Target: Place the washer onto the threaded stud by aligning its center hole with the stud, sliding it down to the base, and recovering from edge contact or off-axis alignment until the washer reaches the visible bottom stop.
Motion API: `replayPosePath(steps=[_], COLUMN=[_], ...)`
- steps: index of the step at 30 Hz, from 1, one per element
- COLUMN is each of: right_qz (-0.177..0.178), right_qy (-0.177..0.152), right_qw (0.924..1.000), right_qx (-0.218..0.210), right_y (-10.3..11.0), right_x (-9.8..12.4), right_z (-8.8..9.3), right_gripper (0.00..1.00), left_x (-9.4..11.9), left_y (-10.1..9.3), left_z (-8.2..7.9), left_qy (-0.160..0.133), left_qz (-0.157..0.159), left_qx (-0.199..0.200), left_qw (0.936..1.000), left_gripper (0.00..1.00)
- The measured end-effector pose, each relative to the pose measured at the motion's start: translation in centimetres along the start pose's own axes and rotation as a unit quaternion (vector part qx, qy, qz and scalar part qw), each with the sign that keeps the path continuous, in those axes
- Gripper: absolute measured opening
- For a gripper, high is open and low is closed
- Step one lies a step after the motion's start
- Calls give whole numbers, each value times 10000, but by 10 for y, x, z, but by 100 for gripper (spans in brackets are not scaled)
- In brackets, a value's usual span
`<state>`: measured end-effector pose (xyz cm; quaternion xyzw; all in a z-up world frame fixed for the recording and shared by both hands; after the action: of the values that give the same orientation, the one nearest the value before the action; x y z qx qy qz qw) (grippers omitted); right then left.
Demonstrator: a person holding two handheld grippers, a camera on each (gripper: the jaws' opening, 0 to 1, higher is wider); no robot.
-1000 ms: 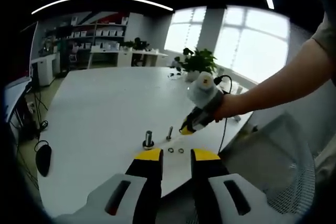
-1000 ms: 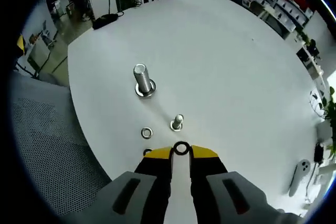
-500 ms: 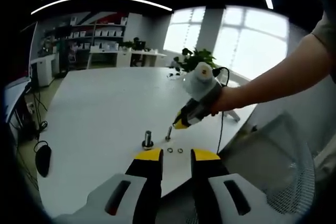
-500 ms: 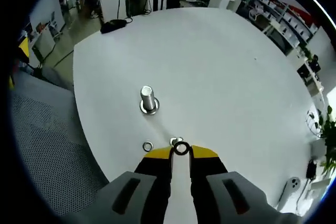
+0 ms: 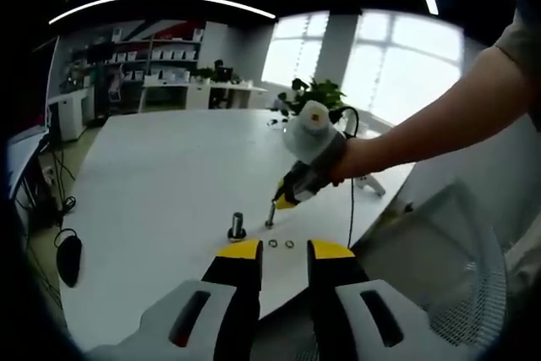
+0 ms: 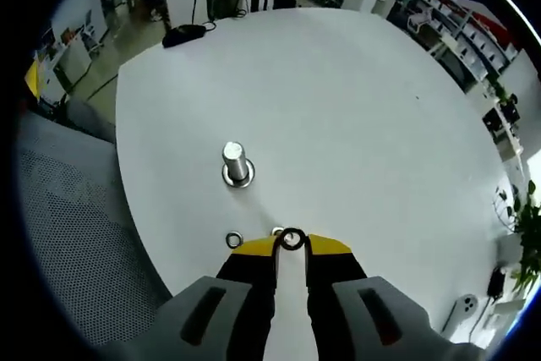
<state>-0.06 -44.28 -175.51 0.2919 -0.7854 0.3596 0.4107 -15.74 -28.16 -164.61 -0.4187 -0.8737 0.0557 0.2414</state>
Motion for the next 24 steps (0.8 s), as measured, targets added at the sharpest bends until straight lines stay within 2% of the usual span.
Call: replayPosePath(steps=[15,24], right_qz=[-70,-177], right_qy=[110,305], right_qw=[9998,9991], right_qx=[164,223], right_y=[3,7], right_x=[-8,-22], right_z=[-2,5], right_gripper=[14,14], left_x=[-1,0], left_y=[-1,0], left_z=[-1,0], left_qy=[2,5], left_qz=[27,-4], left_qx=[-18,13], left_qw=[10000,10000], left_gripper=[18,18])
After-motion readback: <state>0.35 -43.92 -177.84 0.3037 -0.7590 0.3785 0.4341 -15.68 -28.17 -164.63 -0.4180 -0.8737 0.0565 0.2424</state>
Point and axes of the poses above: the point that each gripper's makers call its tool centre point, and the gripper's own axes: x roughly backward along the fingers, y roughly to its left, z roughly out of its underside, the point moved 4 cm from there along x, roughly backward along the fingers, and after that the axes turned 10 degrees about z, right-handed, at the moved point
